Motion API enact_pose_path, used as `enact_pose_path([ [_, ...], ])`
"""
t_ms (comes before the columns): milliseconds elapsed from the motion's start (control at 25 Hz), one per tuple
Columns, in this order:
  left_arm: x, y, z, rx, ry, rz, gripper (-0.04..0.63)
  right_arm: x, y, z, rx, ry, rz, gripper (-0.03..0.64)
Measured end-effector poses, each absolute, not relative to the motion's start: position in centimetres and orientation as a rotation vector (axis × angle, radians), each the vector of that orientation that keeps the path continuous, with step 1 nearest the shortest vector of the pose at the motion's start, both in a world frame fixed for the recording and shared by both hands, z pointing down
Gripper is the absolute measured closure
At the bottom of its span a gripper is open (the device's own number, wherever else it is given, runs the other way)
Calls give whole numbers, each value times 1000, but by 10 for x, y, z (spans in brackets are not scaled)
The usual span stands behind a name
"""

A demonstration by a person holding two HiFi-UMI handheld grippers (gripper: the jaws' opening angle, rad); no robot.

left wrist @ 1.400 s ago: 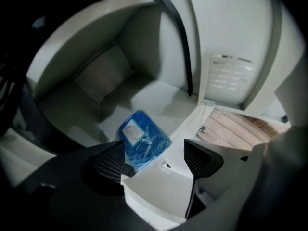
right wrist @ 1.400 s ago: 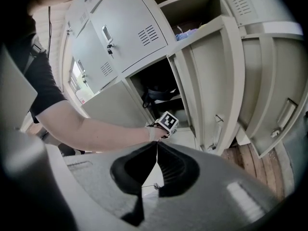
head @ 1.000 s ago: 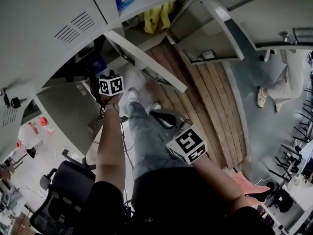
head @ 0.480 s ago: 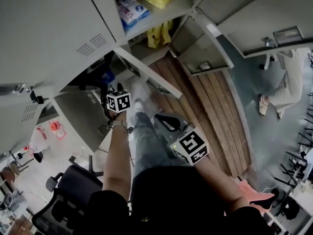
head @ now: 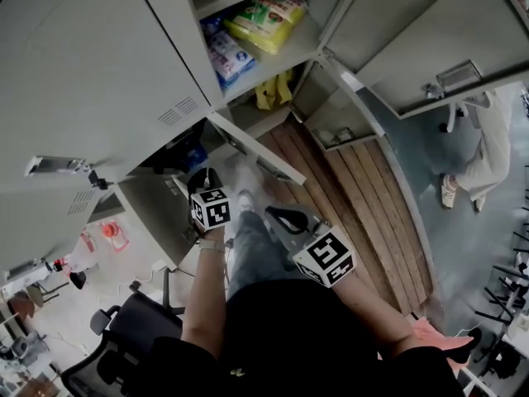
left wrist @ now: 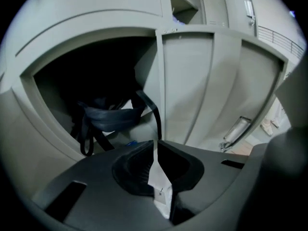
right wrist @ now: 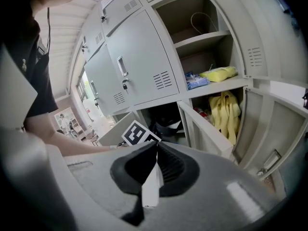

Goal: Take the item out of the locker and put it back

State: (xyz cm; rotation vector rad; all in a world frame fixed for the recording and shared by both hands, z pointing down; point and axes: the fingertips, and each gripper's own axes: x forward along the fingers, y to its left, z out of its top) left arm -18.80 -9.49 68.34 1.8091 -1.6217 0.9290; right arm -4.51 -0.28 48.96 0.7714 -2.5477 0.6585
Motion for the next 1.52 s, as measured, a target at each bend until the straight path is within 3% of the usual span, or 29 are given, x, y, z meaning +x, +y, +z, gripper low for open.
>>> enact_pose_path([
  [200,-176,-90,635,1896,-1544,892,577,-47,-15,474,804,-2563,648,617],
  [880,-115,-64,474,2291,-1226,618,581,-36,-41,427,951,-2619,595,617],
  [1520,-106,-42,404,2394,-1025,343,581,-47,-41,389,1023,-2661,526,617],
])
